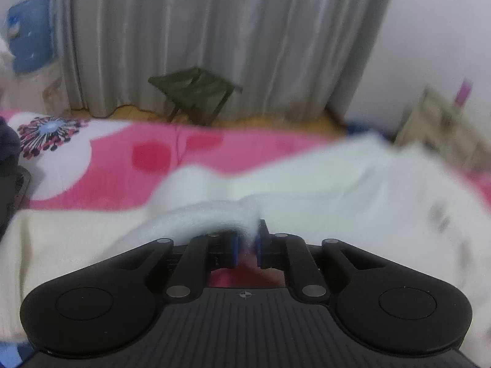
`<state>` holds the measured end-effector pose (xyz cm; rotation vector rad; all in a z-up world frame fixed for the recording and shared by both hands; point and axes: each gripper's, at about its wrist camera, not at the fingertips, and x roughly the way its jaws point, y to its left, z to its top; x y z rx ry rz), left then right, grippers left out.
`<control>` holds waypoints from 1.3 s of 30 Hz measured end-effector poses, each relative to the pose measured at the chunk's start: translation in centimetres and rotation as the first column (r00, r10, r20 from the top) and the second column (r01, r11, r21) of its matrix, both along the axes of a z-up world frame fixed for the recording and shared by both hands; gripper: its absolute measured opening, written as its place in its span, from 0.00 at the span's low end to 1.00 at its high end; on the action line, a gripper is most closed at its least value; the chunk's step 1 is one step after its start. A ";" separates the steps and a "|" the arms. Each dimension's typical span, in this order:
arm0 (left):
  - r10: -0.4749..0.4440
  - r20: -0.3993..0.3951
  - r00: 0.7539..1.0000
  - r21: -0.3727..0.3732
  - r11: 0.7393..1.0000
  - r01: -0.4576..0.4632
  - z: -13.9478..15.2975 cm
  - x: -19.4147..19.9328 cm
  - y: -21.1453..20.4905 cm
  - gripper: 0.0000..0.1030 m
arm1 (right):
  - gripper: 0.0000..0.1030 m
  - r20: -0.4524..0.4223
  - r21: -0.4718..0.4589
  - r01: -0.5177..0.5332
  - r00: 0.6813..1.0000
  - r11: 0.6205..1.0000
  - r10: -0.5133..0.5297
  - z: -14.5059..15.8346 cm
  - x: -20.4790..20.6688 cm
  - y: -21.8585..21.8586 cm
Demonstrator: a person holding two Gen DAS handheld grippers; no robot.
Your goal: Fold clothes
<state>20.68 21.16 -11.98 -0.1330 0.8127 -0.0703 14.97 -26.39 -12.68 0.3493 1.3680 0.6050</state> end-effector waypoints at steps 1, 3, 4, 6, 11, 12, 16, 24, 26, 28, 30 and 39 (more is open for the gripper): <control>0.002 -0.009 1.000 -0.010 1.000 -0.002 -0.5 0.0 -0.1 0.14 | 0.40 0.006 -0.008 0.000 1.000 1.000 0.000 0.1 0.1 -0.1; 0.009 -0.019 1.000 -0.044 0.999 -0.010 -0.4 -0.6 0.4 0.16 | 0.40 0.015 -0.017 0.001 1.000 1.000 -0.001 0.3 0.2 -0.7; 0.009 -0.031 0.999 -0.070 0.997 -0.011 -0.1 -0.8 0.7 0.20 | 0.40 0.024 -0.023 0.005 1.000 1.000 -0.004 0.4 0.3 -0.9; 0.000 -0.049 0.999 -0.095 0.995 -0.004 0.7 -1.4 1.2 0.28 | 0.40 0.043 -0.033 0.024 0.999 0.999 -0.022 0.6 0.6 -1.2; -0.002 -0.094 0.996 -0.115 0.993 -0.009 1.9 -4.2 1.4 0.44 | 0.41 0.084 -0.030 0.147 0.986 0.989 -0.144 1.0 1.4 -3.5; 0.001 -0.101 0.995 -0.124 0.992 -0.013 1.9 -4.7 1.4 0.45 | 0.42 0.089 -0.026 0.188 0.979 0.982 -0.185 1.0 1.4 -4.4; -0.019 -0.106 0.994 -0.174 0.985 0.000 2.1 -5.8 0.2 0.45 | 0.43 0.091 -0.013 0.401 0.913 0.916 -0.398 0.5 0.7 -9.2; -0.197 -0.172 0.965 -0.183 0.969 0.165 2.7 -5.9 -6.2 0.45 | 0.48 -0.055 0.098 0.785 0.618 0.612 -0.784 -3.3 -1.8 -18.9; -0.260 -0.202 0.944 -0.167 0.959 0.228 2.8 -6.4 -8.1 0.45 | 0.48 -0.081 0.131 0.821 0.568 0.556 -0.819 -4.1 -1.5 -20.5; -0.306 -0.226 0.925 -0.164 0.948 0.273 3.0 -7.0 -9.4 0.45 | 0.48 -0.104 0.174 0.839 0.537 0.516 -0.837 -4.9 -0.8 -21.6; -0.341 -0.247 0.907 -0.168 0.937 0.306 3.1 -7.8 -10.4 0.45 | 0.48 -0.126 0.176 0.851 0.519 0.496 -0.846 -5.6 0.2 -22.2; -0.441 -0.367 0.819 -0.135 0.896 0.422 2.5 -10.7 -12.5 0.45 | 0.48 -0.174 0.119 0.811 0.585 0.573 -0.792 -7.0 0.7 -22.1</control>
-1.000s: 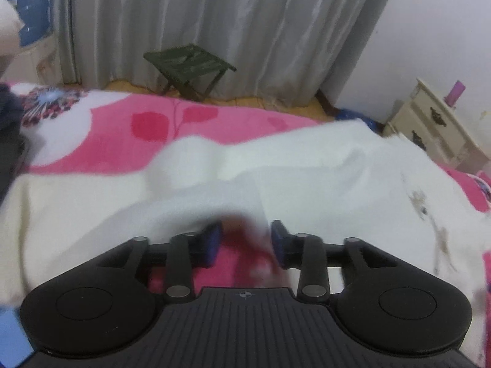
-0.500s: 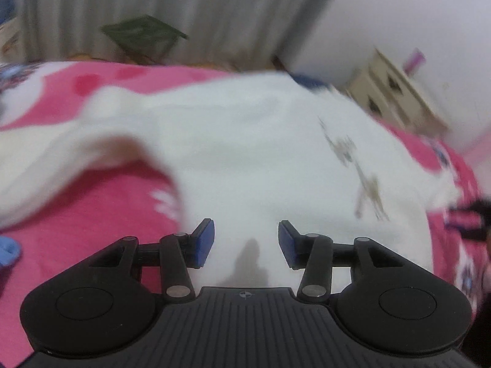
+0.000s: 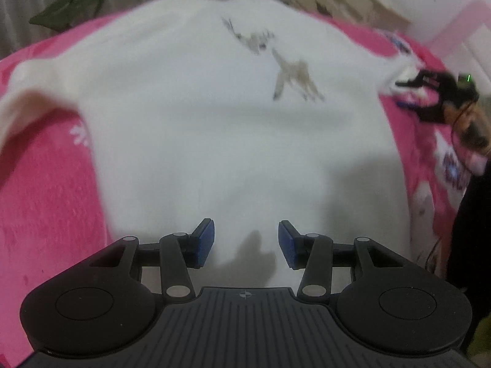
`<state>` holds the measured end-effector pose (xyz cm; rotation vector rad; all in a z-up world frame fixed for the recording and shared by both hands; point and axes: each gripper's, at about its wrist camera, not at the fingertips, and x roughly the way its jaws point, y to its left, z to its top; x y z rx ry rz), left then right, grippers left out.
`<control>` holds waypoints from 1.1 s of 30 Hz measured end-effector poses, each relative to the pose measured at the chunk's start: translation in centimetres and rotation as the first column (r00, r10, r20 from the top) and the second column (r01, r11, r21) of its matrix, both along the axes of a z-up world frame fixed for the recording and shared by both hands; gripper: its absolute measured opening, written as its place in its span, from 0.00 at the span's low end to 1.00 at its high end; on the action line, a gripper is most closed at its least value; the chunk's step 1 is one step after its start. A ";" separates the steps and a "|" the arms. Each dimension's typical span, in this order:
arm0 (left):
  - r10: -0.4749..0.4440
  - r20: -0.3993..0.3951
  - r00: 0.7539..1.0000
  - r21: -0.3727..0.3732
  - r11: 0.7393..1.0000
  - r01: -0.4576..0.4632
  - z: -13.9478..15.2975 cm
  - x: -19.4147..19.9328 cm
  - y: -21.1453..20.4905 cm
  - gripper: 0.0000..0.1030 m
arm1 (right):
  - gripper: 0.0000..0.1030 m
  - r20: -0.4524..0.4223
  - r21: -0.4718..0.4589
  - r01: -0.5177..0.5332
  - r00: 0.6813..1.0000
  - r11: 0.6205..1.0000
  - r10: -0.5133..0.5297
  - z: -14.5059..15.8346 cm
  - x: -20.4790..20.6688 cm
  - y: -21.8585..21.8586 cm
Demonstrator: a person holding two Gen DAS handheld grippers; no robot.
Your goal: Fold clothes
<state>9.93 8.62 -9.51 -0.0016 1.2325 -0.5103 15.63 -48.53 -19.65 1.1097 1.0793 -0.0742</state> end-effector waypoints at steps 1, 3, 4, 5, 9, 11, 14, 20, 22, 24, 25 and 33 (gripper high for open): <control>-0.004 -0.009 1.000 0.005 1.000 0.004 -0.2 -0.1 0.0 0.45 | 0.47 0.005 -0.020 -0.078 0.997 0.997 0.078 0.5 -0.1 0.9; -0.003 -0.029 1.000 0.011 1.000 0.003 -0.9 -0.2 0.0 0.45 | 0.48 0.007 -0.041 -0.219 0.976 0.975 0.219 1.3 -0.3 3.2; -0.005 -0.039 0.999 0.016 1.000 0.005 -1.2 -0.3 -0.1 0.45 | 0.48 0.011 -0.036 -0.261 0.965 0.965 0.261 1.2 -0.4 4.2; -0.009 -0.046 0.999 0.020 1.000 0.010 -1.4 -0.4 -0.3 0.45 | 0.47 0.015 -0.026 -0.295 0.955 0.955 0.295 1.0 -0.5 5.1; -0.064 -0.026 0.998 0.042 0.997 0.065 -1.4 -1.4 -1.5 0.45 | 0.43 0.002 0.031 -0.410 0.912 0.912 0.410 0.0 -0.7 8.5; -0.086 -0.017 0.996 0.059 0.994 0.087 -1.0 -1.8 -1.6 0.45 | 0.43 0.014 0.077 -0.459 0.888 0.885 0.459 -0.2 -1.7 9.4; -0.150 -0.022 0.988 0.100 0.983 0.151 0.2 -1.7 -1.8 0.45 | 0.43 0.003 0.058 -0.551 0.834 0.833 0.552 0.5 -2.9 10.3; -0.352 -0.037 0.935 0.072 0.932 0.354 4.9 0.6 -6.4 0.45 | 0.32 -0.005 0.071 -0.720 0.692 0.691 0.722 1.6 -4.3 14.6; -0.421 -0.059 0.905 0.029 0.905 0.424 5.6 0.7 -8.8 0.45 | 0.31 0.078 0.085 -0.756 0.654 0.649 0.752 2.8 -3.8 16.7; -0.496 -0.068 0.865 -0.004 0.868 0.497 5.1 0.0 -11.5 0.45 | 0.31 0.129 0.085 -0.783 0.622 0.616 0.772 3.7 -3.4 18.5; -0.530 -0.067 0.845 -0.014 0.847 0.531 4.8 -0.4 -12.8 0.46 | 0.31 0.152 0.083 -0.795 0.606 0.601 0.781 4.1 -3.1 19.4; -0.619 -0.054 0.784 0.029 0.784 0.621 1.4 -4.1 -17.5 0.46 | 0.34 0.190 0.060 -0.708 0.700 0.704 0.688 3.8 -2.2 18.3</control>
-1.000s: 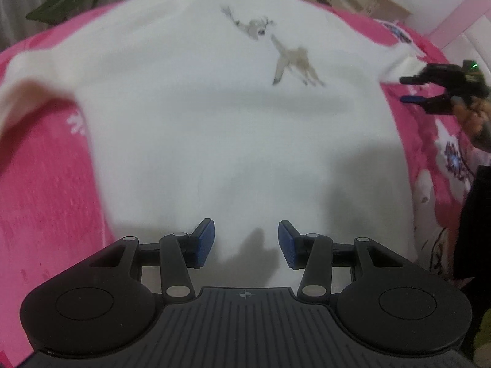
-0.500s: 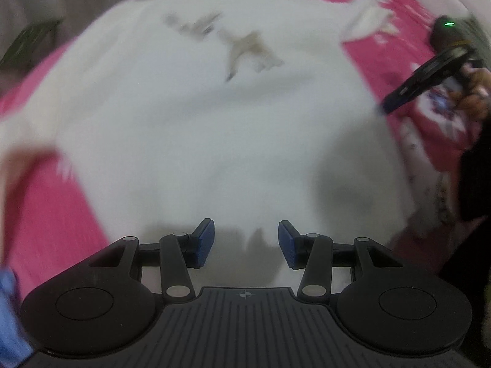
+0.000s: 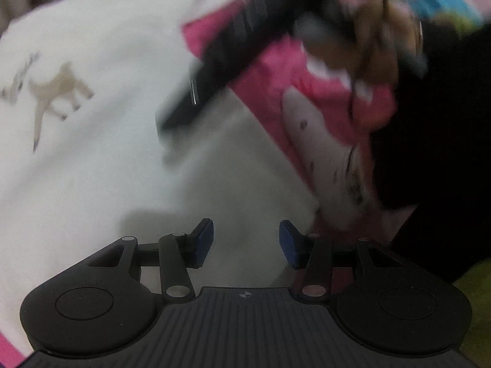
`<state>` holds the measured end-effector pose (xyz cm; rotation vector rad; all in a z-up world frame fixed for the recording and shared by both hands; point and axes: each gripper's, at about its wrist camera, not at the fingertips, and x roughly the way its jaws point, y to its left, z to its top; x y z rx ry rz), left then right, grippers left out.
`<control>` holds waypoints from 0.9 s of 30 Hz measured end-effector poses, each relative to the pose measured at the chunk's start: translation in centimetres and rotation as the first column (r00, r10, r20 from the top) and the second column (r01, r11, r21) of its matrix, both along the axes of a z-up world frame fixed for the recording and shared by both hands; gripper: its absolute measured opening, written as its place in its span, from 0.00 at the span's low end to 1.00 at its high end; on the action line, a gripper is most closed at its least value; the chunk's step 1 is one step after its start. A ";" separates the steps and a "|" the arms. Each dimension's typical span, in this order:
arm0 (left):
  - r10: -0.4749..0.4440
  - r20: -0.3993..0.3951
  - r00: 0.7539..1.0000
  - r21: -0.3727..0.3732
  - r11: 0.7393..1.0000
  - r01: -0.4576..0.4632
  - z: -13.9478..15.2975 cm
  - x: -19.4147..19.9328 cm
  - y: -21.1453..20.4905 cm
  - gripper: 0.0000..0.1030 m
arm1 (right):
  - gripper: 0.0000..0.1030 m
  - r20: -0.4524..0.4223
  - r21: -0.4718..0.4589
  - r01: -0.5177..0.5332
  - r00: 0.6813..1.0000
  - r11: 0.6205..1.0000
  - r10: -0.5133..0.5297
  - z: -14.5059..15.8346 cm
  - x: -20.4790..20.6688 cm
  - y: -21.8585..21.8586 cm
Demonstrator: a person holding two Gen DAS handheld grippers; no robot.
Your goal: Fold clothes
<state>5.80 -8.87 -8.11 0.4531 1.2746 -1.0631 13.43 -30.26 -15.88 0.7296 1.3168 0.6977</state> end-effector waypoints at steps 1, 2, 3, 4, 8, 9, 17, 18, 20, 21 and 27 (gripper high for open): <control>-0.029 0.023 0.999 0.018 0.999 0.028 -0.3 -0.6 0.0 0.46 | 0.36 0.004 -0.024 0.057 0.998 0.998 -0.056 0.2 -0.2 -1.7; -0.053 0.043 0.998 0.034 0.998 0.052 -0.5 -1.2 -0.1 0.46 | 0.42 -0.001 -0.066 0.093 0.996 0.993 -0.094 0.2 -0.5 -3.1; -0.074 0.054 0.996 0.044 0.996 0.072 -0.9 -1.9 0.0 0.46 | 0.45 -0.007 -0.113 0.124 0.992 0.986 -0.126 0.1 -0.9 -4.4; -0.095 0.053 0.994 0.051 0.994 0.092 -1.3 -2.4 0.0 0.46 | 0.46 -0.011 -0.159 0.154 0.987 0.975 -0.158 0.1 -1.3 -5.7; -0.268 0.112 0.957 0.094 0.962 0.258 -2.3 -5.8 -0.4 0.46 | 0.46 -0.151 -0.246 0.093 0.980 0.965 -0.133 -2.8 -2.6 -5.8; -0.321 0.140 0.937 0.110 0.945 0.308 -2.4 -6.8 -0.6 0.46 | 0.41 -0.183 -0.252 0.052 0.978 0.966 -0.101 -3.4 -2.8 -5.3; -0.491 0.283 0.823 0.182 0.871 0.457 -3.4 -10.3 -2.5 0.46 | 0.11 -0.174 -0.139 -0.047 0.985 0.989 0.022 -1.6 -2.4 -1.7; -0.491 0.298 0.819 0.193 0.871 0.452 -3.7 -10.3 -2.8 0.46 | 0.11 -0.175 -0.127 -0.042 0.984 0.991 0.019 -1.4 -2.3 -1.4; -0.492 0.328 0.806 0.212 0.870 0.445 -4.1 -10.2 -3.2 0.46 | 0.11 -0.191 -0.078 -0.021 0.982 0.997 0.006 -1.5 -1.9 -0.9; -0.497 0.339 0.799 0.221 0.868 0.446 -4.2 -10.2 -3.3 0.46 | 0.11 -0.204 -0.052 -0.006 0.979 0.999 -0.005 -1.8 -1.8 -1.0; -0.506 0.351 0.788 0.256 0.861 0.439 -5.0 -10.5 -4.2 0.46 | 0.11 -0.266 0.040 0.101 0.960 0.994 -0.087 -2.5 -1.4 -1.0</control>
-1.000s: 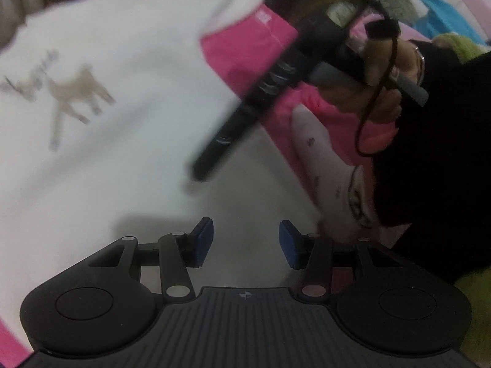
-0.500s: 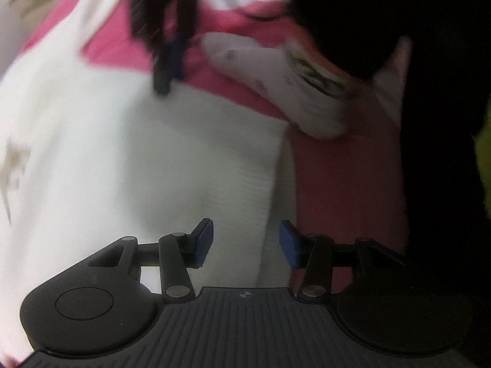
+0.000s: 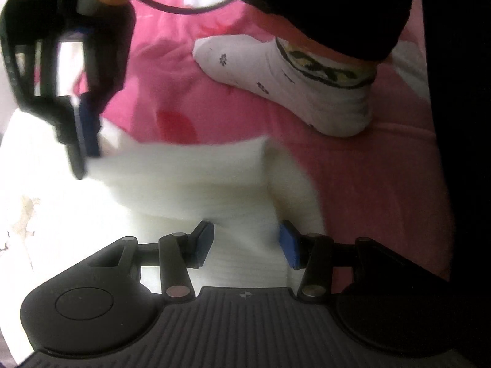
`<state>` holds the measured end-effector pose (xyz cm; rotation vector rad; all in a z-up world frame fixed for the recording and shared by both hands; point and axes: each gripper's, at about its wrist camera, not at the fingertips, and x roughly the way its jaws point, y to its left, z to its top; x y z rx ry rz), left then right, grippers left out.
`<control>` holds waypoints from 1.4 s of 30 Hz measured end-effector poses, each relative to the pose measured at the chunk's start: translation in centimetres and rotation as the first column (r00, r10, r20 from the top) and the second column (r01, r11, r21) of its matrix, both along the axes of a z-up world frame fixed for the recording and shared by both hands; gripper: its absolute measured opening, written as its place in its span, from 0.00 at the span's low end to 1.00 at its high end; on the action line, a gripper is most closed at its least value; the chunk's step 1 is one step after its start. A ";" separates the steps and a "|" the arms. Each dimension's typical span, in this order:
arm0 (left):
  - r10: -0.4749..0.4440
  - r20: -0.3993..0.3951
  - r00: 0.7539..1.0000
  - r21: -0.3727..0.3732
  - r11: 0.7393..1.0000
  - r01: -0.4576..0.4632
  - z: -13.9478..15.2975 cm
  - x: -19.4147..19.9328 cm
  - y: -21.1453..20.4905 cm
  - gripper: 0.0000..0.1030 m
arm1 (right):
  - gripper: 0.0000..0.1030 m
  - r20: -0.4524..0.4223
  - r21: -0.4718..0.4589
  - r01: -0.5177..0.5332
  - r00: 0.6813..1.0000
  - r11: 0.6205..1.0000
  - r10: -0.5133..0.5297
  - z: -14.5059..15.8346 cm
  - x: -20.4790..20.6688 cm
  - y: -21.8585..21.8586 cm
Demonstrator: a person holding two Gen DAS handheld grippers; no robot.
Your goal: Fold clothes
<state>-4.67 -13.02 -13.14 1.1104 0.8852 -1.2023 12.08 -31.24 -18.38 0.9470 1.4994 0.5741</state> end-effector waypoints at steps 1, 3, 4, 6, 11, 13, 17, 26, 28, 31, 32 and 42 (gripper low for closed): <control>-0.002 0.006 1.000 0.003 1.000 0.002 -0.1 -0.1 -0.1 0.46 | 0.11 -0.010 0.021 0.018 1.000 1.000 -0.018 -0.1 0.0 0.0; 0.012 0.006 1.000 0.002 1.000 -0.012 -0.2 0.2 -0.2 0.46 | 0.11 -0.005 0.045 0.027 1.000 0.999 -0.027 -0.2 0.1 0.5; 0.033 -0.009 0.999 0.002 0.999 -0.033 -0.3 0.7 -0.2 0.45 | 0.11 0.000 0.056 0.030 1.000 0.998 -0.030 -0.2 0.2 0.8; 0.077 -0.042 0.996 0.004 0.997 -0.077 -0.4 1.6 0.0 0.36 | 0.13 0.021 0.055 0.015 1.000 0.998 -0.016 -0.3 0.3 1.4; 0.197 -0.163 0.967 0.008 0.980 -0.198 -0.3 3.5 0.3 0.26 | 0.40 0.128 -0.002 -0.017 0.992 1.000 0.017 -0.8 0.6 2.2; 0.245 -0.237 0.940 0.001 0.968 -0.252 0.3 4.5 0.7 0.26 | 0.40 0.133 -0.002 -0.011 0.991 1.000 0.011 -1.4 0.5 2.1; 0.358 -0.375 0.855 -0.042 0.915 -0.402 1.8 7.0 2.7 0.28 | 0.38 0.103 0.008 0.010 0.995 1.000 -0.011 -2.4 0.2 1.5; 0.454 -0.386 0.803 -0.018 0.867 -0.498 1.3 7.7 4.6 0.28 | 0.41 0.264 -0.087 0.182 0.952 0.979 -0.153 0.7 0.2 -3.6; 0.446 -0.387 0.807 -0.021 0.871 -0.491 1.3 7.4 4.3 0.28 | 0.41 0.285 -0.165 0.254 0.937 0.953 -0.200 1.1 0.7 -5.4; 0.435 -0.382 0.815 -0.023 0.877 -0.479 1.0 7.6 3.9 0.28 | 0.40 0.301 -0.306 0.286 0.934 0.908 -0.193 1.0 2.1 -6.0; 0.435 -0.380 0.817 -0.021 0.878 -0.478 0.8 7.7 3.7 0.28 | 0.37 0.287 -0.313 0.301 0.934 0.901 -0.212 0.6 2.6 -6.1; 0.377 -0.343 0.860 -0.052 0.907 -0.418 0.7 7.4 3.3 0.17 | 0.13 0.291 -0.371 0.296 0.937 0.880 -0.192 -0.6 5.2 -4.6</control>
